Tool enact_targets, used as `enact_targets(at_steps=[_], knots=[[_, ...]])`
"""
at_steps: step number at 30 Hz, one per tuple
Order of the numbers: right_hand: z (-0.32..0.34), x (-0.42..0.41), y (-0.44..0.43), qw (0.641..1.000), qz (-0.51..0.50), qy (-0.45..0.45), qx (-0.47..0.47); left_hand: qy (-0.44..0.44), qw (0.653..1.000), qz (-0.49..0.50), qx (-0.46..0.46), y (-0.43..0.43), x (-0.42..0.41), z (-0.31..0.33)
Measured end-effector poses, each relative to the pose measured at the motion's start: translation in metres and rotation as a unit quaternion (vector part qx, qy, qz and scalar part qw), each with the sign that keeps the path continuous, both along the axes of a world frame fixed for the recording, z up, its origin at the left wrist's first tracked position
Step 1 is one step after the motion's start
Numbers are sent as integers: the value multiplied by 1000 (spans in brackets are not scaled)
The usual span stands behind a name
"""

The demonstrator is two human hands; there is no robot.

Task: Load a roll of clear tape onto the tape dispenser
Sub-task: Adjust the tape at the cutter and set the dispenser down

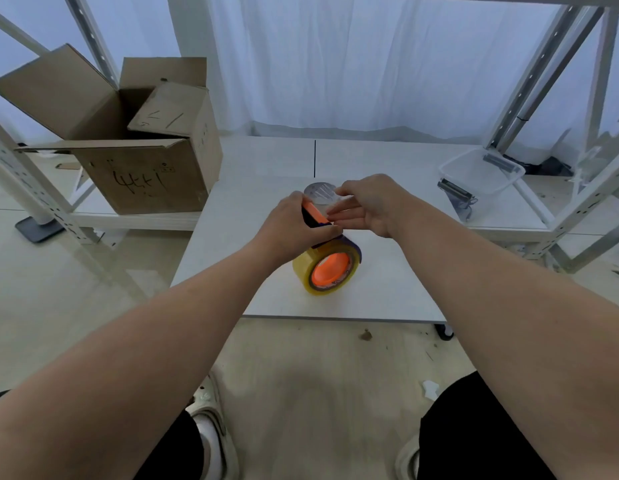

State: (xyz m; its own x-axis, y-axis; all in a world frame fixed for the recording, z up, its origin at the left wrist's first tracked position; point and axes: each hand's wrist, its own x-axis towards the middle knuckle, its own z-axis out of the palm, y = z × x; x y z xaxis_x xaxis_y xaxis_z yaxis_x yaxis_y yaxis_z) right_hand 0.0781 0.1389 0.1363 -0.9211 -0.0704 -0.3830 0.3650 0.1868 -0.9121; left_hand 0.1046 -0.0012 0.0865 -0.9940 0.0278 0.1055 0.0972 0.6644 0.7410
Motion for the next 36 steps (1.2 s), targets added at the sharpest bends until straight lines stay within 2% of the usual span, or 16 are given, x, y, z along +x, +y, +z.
enact_targets(at_steps=[4, 8, 16, 21, 25, 30, 36], knots=[[-8, 0, -3, 995, -52, -68, -47, 29, 999, -13, 29, -11, 9, -4], [-25, 3, -9, 976, -90, -154, -126, 47, 998, -33, 32, -22, 11, -9], [-37, 7, -16, 974, -71, -191, -100, 17, 996, -82, -37, -36, 5, -6], [-38, 4, -20, 964, -70, -218, -134, -18, 991, -104, -83, -42, -3, 0], [-42, 1, -23, 954, -85, -214, -193, -21, 988, -113, -106, -45, -4, 0], [-49, -1, -30, 974, -69, -123, -180, -21, 987, -115, -111, -48, -5, 0], [-46, 2, -22, 957, -47, -150, -244, -29, 987, -129, -96, -48, -6, 2]])
